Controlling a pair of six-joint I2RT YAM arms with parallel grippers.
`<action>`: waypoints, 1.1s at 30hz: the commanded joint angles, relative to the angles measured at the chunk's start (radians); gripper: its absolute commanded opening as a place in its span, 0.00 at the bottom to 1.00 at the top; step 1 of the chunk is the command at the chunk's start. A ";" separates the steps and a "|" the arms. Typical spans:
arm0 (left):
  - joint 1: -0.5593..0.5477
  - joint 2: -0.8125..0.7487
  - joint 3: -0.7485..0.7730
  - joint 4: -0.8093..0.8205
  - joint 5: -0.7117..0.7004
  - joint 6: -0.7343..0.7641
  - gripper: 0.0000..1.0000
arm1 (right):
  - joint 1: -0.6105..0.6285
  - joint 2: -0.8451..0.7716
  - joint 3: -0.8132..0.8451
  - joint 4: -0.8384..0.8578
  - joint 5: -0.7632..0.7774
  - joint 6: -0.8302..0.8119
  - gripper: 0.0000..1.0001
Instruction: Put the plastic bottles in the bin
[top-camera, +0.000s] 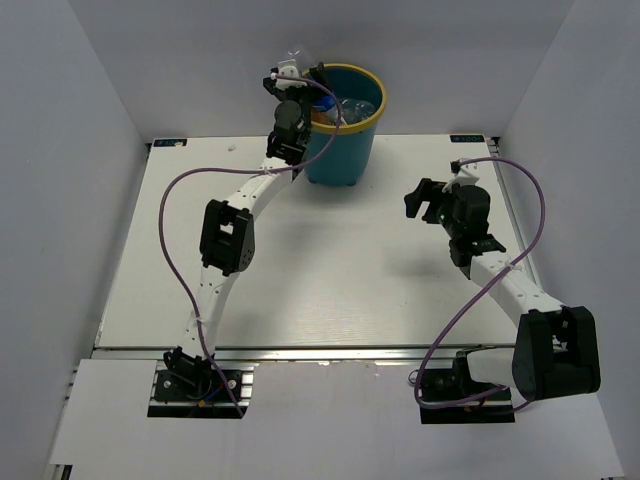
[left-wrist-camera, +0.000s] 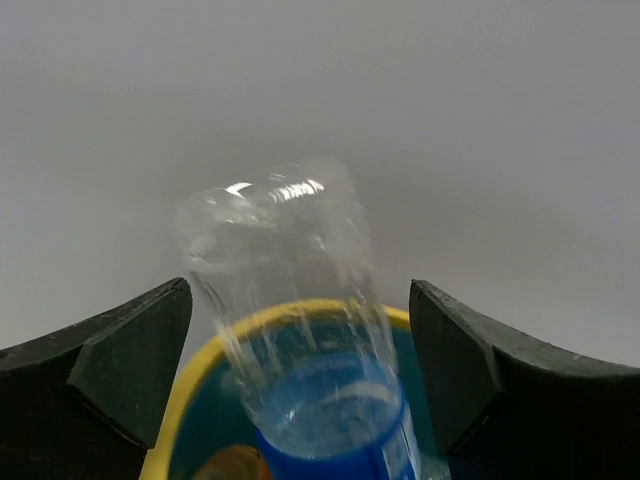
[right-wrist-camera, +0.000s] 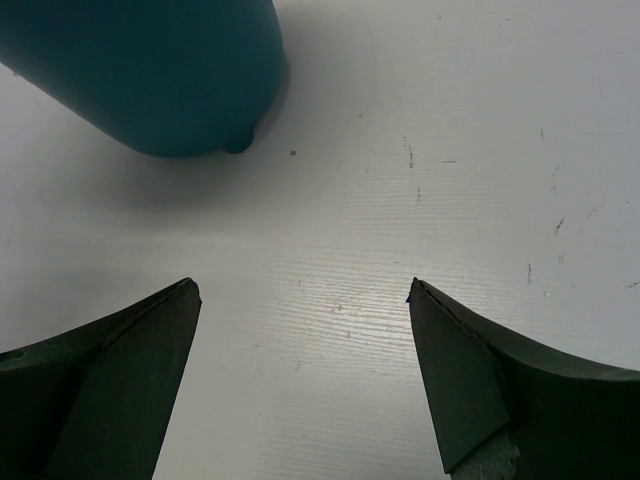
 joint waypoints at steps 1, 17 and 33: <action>-0.014 -0.090 -0.004 -0.017 0.046 0.002 0.98 | -0.004 -0.001 0.016 0.051 -0.002 0.008 0.89; -0.021 -0.383 -0.148 -0.115 0.166 -0.026 0.98 | -0.004 0.007 0.025 0.042 -0.044 0.016 0.89; 0.112 -0.834 -0.705 -0.255 -0.193 -0.064 0.98 | -0.004 -0.073 -0.004 0.049 -0.036 0.018 0.89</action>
